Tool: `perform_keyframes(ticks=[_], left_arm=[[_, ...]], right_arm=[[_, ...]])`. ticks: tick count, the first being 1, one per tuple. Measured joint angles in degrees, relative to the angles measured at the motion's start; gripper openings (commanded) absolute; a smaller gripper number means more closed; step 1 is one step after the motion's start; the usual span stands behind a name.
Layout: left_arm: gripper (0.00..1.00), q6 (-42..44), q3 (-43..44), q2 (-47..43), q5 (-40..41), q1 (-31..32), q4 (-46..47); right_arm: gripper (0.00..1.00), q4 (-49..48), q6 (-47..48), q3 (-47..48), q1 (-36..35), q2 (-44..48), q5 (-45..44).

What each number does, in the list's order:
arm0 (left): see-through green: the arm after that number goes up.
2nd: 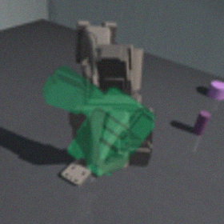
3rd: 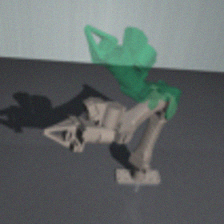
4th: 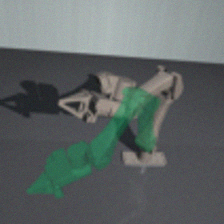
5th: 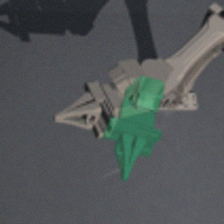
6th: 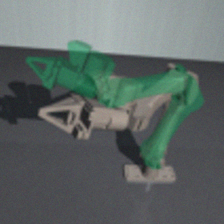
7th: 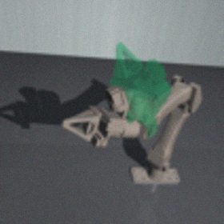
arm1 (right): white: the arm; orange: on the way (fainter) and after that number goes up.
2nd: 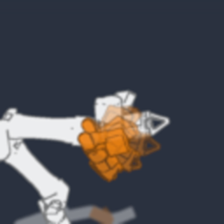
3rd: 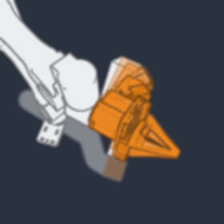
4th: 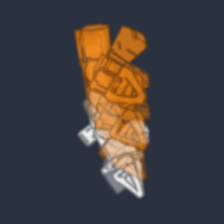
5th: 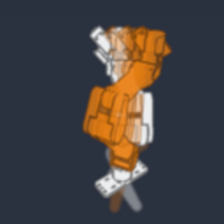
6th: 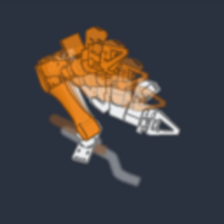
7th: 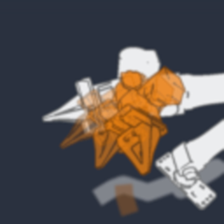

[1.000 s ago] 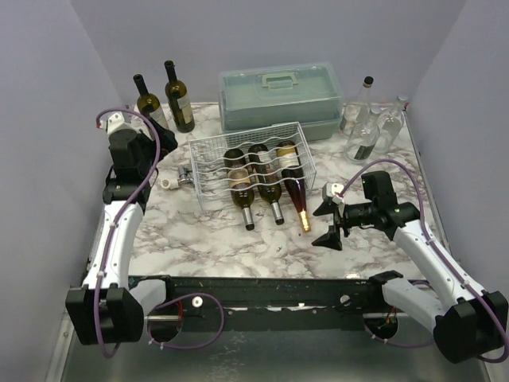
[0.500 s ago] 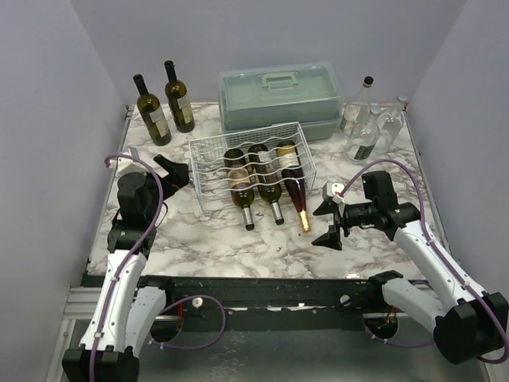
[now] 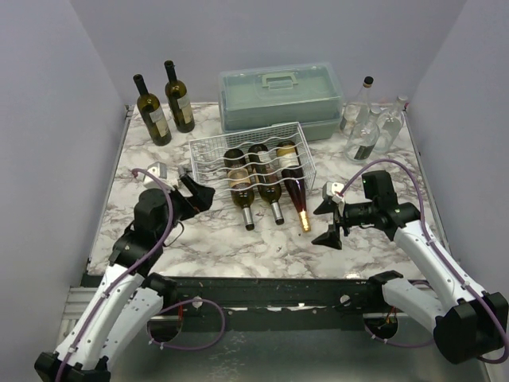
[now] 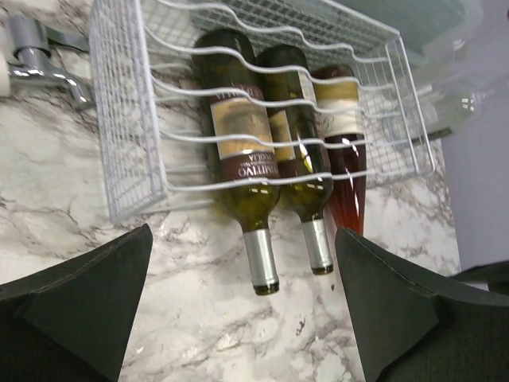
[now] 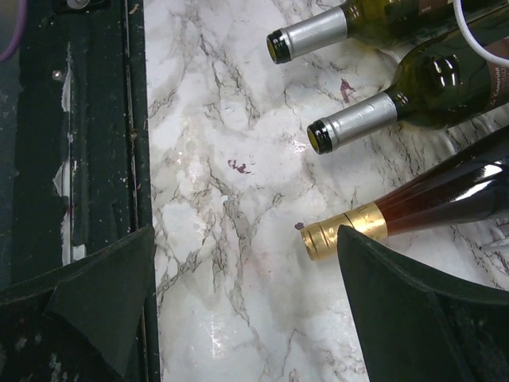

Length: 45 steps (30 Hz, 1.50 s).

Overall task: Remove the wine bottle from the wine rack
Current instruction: Pick up the wine bottle from the wine rack.

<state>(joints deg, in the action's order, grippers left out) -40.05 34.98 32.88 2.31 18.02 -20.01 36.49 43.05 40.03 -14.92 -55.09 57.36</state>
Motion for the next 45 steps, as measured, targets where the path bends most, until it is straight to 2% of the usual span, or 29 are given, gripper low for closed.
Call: perform_keyframes(ticks=[6,12,16,27,37,41,45], left_arm=[[0.99,0.1,4.5,3.3,8.7,14.2,-5.7],[0.99,-1.6,8.6,10.3,18.8,28.0,-7.3],[0.99,-5.1,9.6,17.0,24.4,34.5,-8.0],[0.98,-15.3,13.2,35.5,30.3,38.8,-8.8],[0.95,-17.8,14.1,46.5,31.0,39.1,-5.3],[0.91,-18.3,14.1,49.1,31.3,39.1,-2.9],[0.81,-19.3,14.1,52.9,32.0,39.1,-0.8]], right_arm=[[0.99,-0.5,-0.1,0.0,0.0,0.0,-0.7],[0.99,-0.8,-0.2,0.0,0.0,-0.1,-1.2],[0.99,-0.9,-0.2,0.0,0.0,-0.1,-1.4],[0.99,-0.9,-0.2,0.0,0.0,-0.1,-1.9],[0.99,-0.9,-0.2,0.0,0.0,-0.1,-2.4],[0.99,-0.9,-0.2,0.0,0.0,-0.1,-2.5],[0.99,-0.9,-0.2,-0.3,0.0,-0.1,-2.5]])
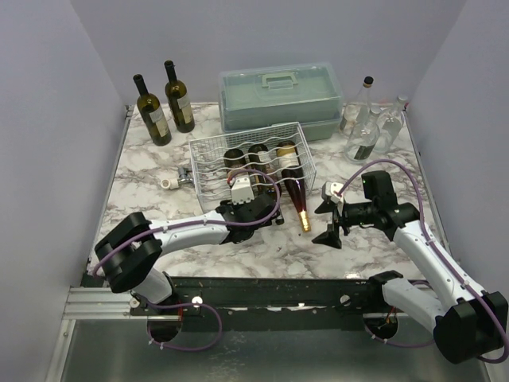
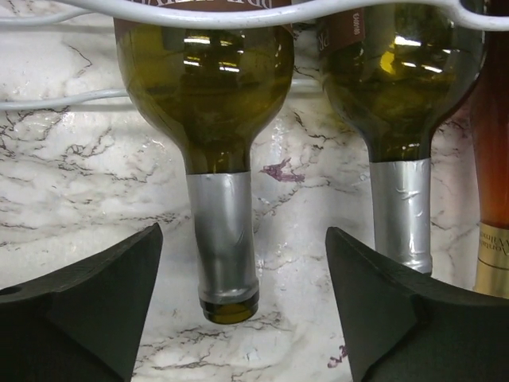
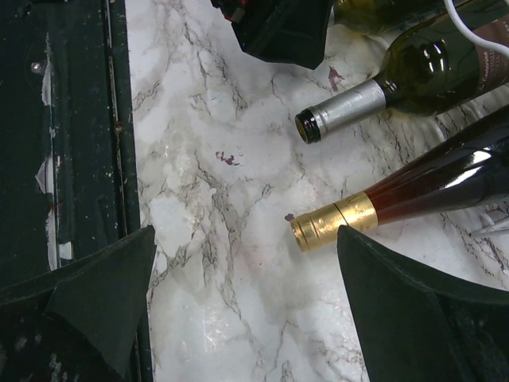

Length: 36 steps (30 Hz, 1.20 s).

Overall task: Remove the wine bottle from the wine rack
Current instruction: Pick up the wine bottle from the wine rack.

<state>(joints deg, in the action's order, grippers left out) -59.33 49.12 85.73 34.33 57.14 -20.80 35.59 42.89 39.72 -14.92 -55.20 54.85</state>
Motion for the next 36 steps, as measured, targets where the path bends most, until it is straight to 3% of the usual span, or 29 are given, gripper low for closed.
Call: perform_keyframes(ticks=[7,36], left_arm=[[0.67,-1.2,0.0,3.1,3.3,0.0,1.9],[0.42,0.0,0.0,9.3,5.9,-2.1,6.4]], right_arm=[[0.99,0.0,0.0,-0.2,0.0,0.0,0.0],[0.99,0.0,0.0,-0.2,0.0,0.0,0.0]])
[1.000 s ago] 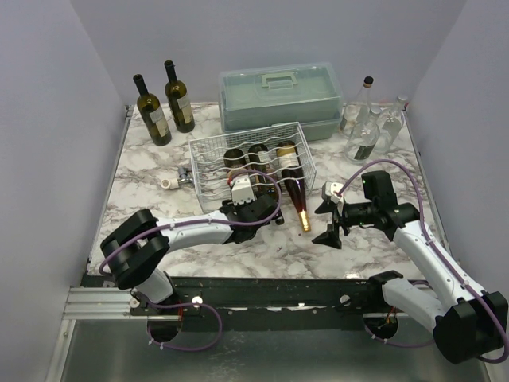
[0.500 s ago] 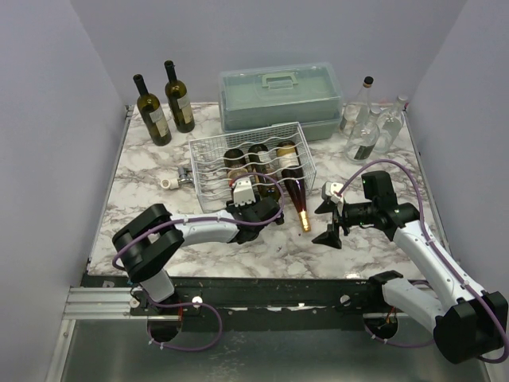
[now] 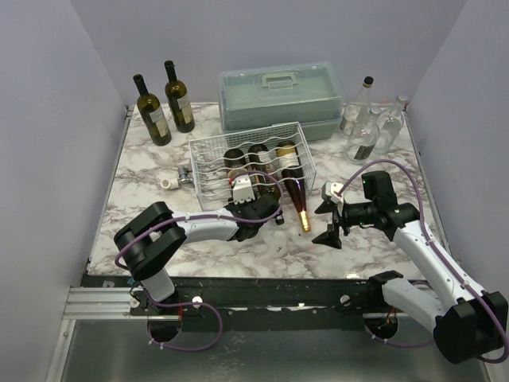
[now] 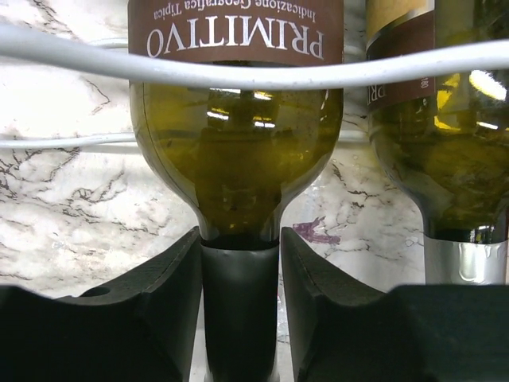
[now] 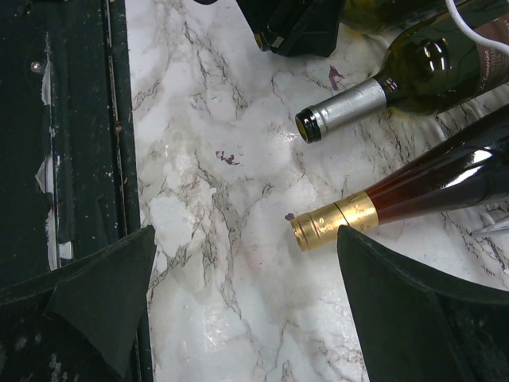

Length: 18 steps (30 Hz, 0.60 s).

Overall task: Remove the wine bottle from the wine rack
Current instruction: Pick up the wine bottle from the wine rack.

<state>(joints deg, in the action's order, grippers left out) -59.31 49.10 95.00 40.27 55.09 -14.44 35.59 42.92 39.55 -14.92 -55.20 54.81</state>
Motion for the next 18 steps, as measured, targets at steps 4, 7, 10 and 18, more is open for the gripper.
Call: perform_keyframes(ticks=[4,7,10,18], left_arm=[[0.39,0.8,0.0,0.0,-0.3,-0.6,0.6],[0.39,1.2,0.0,0.0,-0.4,-0.8,1.0],[0.38,1.4,0.0,0.0,-0.7,-1.0,1.2],[0.38,1.6,0.0,0.8,-1.2,-1.1,1.6]], right_arm=[[0.99,0.0,0.0,0.0,0.0,0.0,0.0],[0.99,0.0,0.0,0.0,0.0,0.0,0.0],[0.99,0.0,0.0,0.0,0.0,0.0,0.0],[0.99,0.0,0.0,0.0,0.0,0.0,-0.1]])
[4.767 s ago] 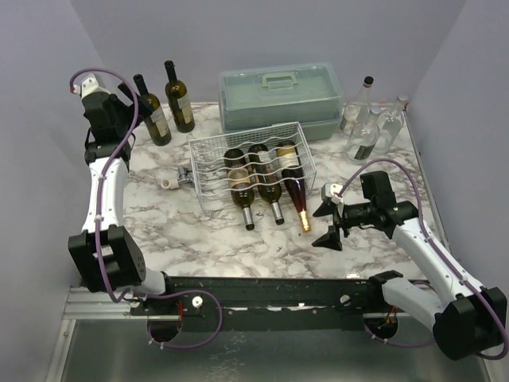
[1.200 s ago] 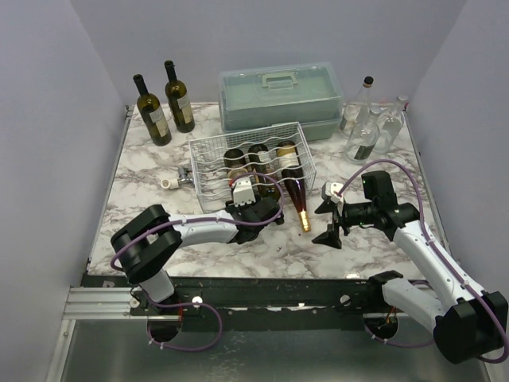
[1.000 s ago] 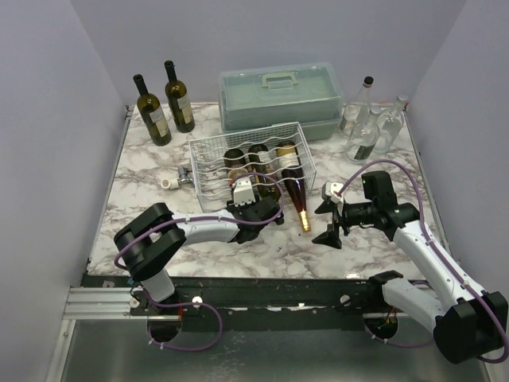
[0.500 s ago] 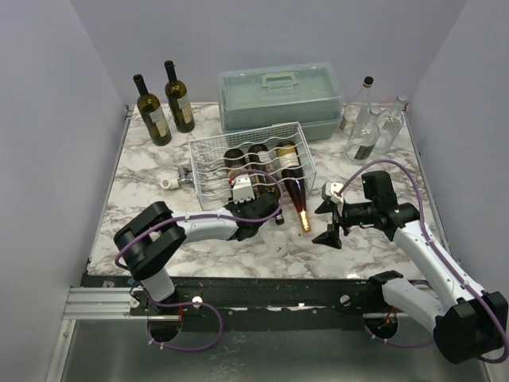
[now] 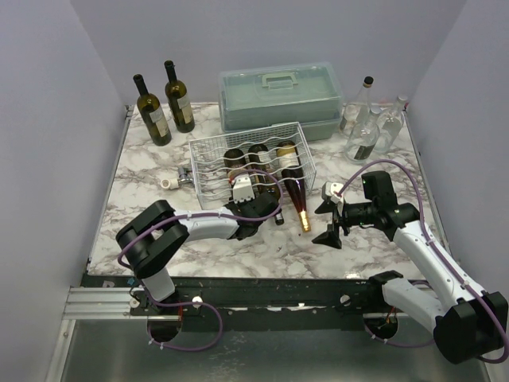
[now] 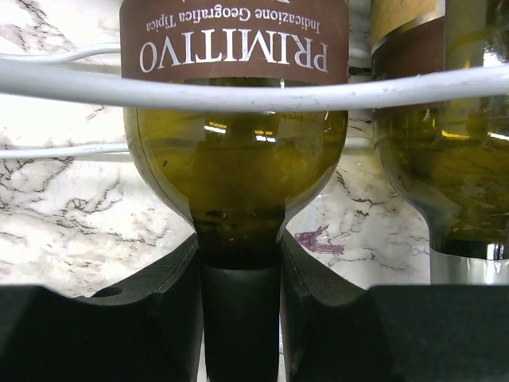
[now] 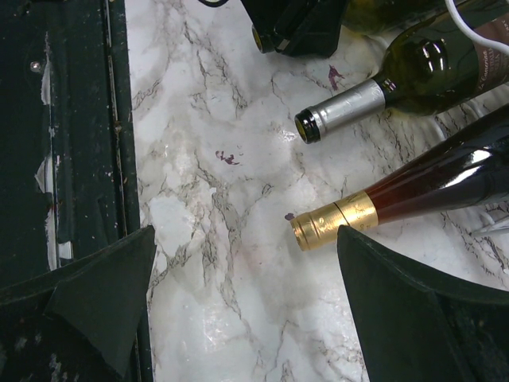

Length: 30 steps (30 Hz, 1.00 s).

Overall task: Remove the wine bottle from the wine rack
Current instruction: Pick up the wine bottle from the wine rack.

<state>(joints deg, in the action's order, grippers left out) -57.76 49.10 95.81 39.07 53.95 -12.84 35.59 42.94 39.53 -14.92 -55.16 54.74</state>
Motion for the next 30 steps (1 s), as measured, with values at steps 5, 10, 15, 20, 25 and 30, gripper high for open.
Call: perform_keyframes(ticks=[5,10,15,20,25,30], left_arm=[[0.26,0.0,0.0,0.7,-0.1,0.0,0.4],[0.00,-0.1,-0.1,0.7,-0.2,0.0,0.5],[0.00,0.0,-0.5,0.4,-0.2,0.0,0.9],[0.00,0.3,-2.0,-1.7,-1.6,-0.1,1.6],[0.00,0.4,-3.6,-4.5,-2.9,1.0,0.1],[0.00,0.2,-4.0,-5.9,-3.2,2.4,-1.7]], right_arm=[[0.99,0.0,0.0,0.0,0.0,0.1,0.0],[0.99,0.0,0.0,-0.2,0.0,0.1,0.0],[0.99,0.0,0.0,-0.2,0.0,0.1,0.0],[0.99,0.0,0.0,-0.2,0.0,0.1,0.0],[0.99,0.0,0.0,-0.2,0.0,0.1,0.0],[0.99,0.0,0.0,-0.2,0.0,0.2,-0.1]])
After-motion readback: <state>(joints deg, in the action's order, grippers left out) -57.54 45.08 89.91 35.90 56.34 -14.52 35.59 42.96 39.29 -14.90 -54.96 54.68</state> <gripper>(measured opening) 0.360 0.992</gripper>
